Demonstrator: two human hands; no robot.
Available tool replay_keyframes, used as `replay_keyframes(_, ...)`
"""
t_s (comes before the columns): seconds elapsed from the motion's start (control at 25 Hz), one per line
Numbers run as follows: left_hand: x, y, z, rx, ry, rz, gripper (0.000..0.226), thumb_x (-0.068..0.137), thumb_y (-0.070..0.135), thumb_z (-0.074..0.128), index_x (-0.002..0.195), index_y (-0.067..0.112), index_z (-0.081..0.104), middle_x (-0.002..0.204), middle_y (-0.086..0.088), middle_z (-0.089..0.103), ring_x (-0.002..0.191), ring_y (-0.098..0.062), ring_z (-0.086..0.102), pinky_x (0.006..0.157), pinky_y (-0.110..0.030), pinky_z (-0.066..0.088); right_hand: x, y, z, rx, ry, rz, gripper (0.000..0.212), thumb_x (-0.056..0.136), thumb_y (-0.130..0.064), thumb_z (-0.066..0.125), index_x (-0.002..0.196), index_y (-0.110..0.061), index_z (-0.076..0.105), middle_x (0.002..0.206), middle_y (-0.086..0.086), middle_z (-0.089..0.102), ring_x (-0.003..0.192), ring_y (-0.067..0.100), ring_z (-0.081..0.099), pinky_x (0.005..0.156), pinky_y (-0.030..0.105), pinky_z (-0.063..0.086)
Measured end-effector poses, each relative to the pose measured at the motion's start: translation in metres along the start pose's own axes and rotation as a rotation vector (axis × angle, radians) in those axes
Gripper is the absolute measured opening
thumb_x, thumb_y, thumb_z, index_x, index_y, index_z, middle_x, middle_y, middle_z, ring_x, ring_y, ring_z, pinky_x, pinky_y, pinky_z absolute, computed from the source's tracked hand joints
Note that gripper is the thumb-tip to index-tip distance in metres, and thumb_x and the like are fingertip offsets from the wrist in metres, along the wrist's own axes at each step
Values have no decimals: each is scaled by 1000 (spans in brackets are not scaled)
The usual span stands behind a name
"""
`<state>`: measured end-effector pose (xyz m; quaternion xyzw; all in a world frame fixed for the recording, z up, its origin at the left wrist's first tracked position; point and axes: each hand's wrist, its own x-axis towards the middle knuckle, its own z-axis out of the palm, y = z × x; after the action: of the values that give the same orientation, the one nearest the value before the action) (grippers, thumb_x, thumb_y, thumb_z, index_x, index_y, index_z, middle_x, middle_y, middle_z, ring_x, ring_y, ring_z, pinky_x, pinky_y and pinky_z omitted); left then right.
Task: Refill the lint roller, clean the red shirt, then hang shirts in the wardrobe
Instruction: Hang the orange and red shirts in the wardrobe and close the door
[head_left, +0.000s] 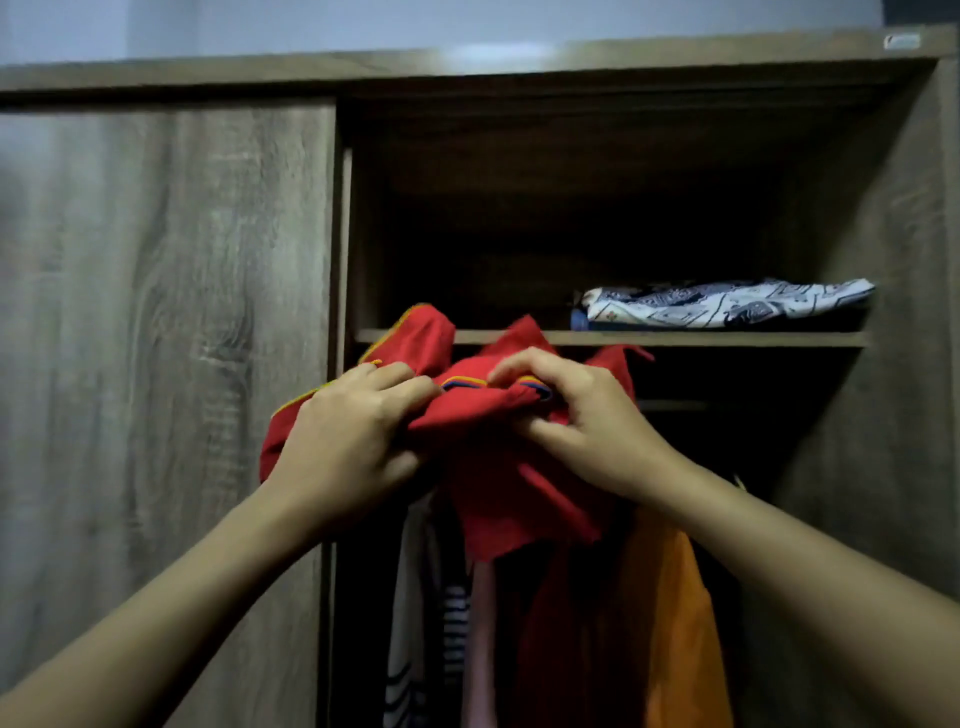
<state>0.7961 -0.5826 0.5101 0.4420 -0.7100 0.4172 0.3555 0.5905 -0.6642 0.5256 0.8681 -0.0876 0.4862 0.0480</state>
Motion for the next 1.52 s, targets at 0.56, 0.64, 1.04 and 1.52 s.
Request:
replay_keyframes(0.56, -163, 58, 51, -1351, -691, -565, 59, 69, 35, 66, 125, 36, 47, 124, -2, 59, 113, -12, 57, 99, -28, 45, -101, -64, 74, 791, 124, 1197, 15, 78, 9, 64, 78, -6, 63, 63, 4, 62, 44, 3, 60, 47, 15, 52)
replay_keyframes(0.64, -169, 76, 55, -1323, -541, -629, 56, 73, 50, 68, 122, 29, 49, 114, -8, 61, 104, -14, 61, 96, -31, 48, -97, -70, 77, 779, 149, 1188, 19, 80, 9, 62, 75, -9, 61, 68, 5, 57, 41, 1, 58, 46, 14, 52)
replay_keyframes(1.04, -142, 99, 52, -1104, -228, -718, 12, 96, 18, 48, 103, 18, 58, 84, 8, 61, 70, 9, 52, 68, -12, 41, -117, -80, 63, 420, 6, 891, 40, 75, 1, 56, 103, -26, 66, 84, -6, 64, 79, 8, 60, 78, 22, 49)
replay_keyframes(1.52, -107, 81, 20, -1095, 219, -1108, 25, 85, 41, 60, 94, 21, 48, 91, 4, 58, 81, -6, 58, 81, -24, 49, -221, -72, 72, -21, -519, 517, 30, 87, -14, 57, 102, -18, 31, 92, -5, 49, 76, 11, 55, 70, 25, 47)
